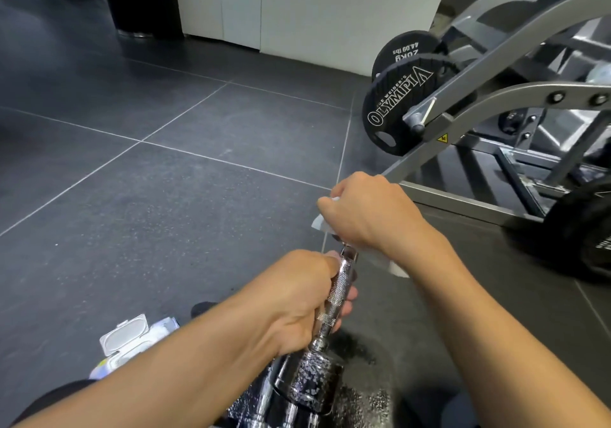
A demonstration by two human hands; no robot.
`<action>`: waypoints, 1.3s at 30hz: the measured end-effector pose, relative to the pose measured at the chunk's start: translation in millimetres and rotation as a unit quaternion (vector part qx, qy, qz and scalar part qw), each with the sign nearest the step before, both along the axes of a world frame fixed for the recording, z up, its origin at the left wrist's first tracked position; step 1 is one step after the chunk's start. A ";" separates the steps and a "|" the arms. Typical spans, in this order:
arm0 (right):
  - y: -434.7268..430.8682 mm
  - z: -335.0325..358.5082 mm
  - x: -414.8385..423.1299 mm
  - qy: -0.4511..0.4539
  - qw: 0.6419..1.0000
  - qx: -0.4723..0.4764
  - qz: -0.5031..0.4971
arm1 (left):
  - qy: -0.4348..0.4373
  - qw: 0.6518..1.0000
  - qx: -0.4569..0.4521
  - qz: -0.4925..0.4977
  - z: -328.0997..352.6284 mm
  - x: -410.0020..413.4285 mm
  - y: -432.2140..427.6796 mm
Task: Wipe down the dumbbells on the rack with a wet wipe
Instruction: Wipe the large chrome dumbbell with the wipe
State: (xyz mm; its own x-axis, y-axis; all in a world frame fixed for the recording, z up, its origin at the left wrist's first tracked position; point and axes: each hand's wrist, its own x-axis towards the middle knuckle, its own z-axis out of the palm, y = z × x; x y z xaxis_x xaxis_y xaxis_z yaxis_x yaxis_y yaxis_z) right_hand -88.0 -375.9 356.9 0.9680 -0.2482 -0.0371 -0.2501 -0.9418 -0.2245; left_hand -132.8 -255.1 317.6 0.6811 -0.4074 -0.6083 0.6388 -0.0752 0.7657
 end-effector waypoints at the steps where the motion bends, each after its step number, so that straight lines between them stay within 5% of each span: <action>1: -7.1 -0.7 4.6 0.021 0.996 0.086 -0.007 | 0.003 1.000 0.000 0.001 -1.5 0.1 0.7; 3: -22.7 -5.7 8.3 0.043 0.933 0.355 -0.027 | 0.013 1.000 -0.005 0.002 -2.8 1.0 2.8; 6: -29.8 -19.8 4.6 0.124 0.677 0.725 -0.026 | 0.019 1.000 -0.023 0.008 -2.0 2.1 6.4; 8: -22.1 -27.6 1.8 0.118 0.556 0.822 -0.039 | 0.013 0.999 -0.035 0.019 -1.6 4.3 8.1; 10: -12.0 -36.2 -1.6 0.065 0.487 0.869 -0.055 | 0.007 0.999 -0.041 0.029 -0.7 7.9 9.5; 11: -6.4 -39.6 -4.7 0.035 0.483 0.874 -0.046 | 0.006 0.998 -0.045 0.034 -0.1 9.8 10.4; 14: 7.6 -42.8 -16.9 -0.052 0.552 0.832 -0.034 | 0.015 0.997 -0.059 0.047 0.8 15.9 14.1; 20: 18.2 -50.4 -25.5 -0.020 0.606 0.794 -0.055 | 0.006 0.995 -0.073 0.070 -0.9 25.5 18.6; 24: 15.2 -57.6 -24.9 -0.072 0.728 0.681 -0.006 | -0.016 0.993 -0.074 0.087 -3.0 31.8 22.2; 28: 11.2 -58.0 -28.1 -0.028 0.815 0.578 0.033 | -0.027 0.994 -0.048 0.095 -3.4 35.7 25.5; 39: 27.8 -52.6 -18.1 0.066 0.700 0.696 -0.144 | -0.020 0.997 -0.054 0.056 -9.9 32.4 20.1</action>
State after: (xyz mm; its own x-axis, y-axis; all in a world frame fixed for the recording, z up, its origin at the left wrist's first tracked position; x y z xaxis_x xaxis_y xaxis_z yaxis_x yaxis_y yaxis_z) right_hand -106.0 -348.1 304.3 0.8505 -0.0672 -0.5216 -0.4898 0.2603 -0.8321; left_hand -100.4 -235.1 307.7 0.7488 -0.3891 -0.5365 0.6072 0.0785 0.7907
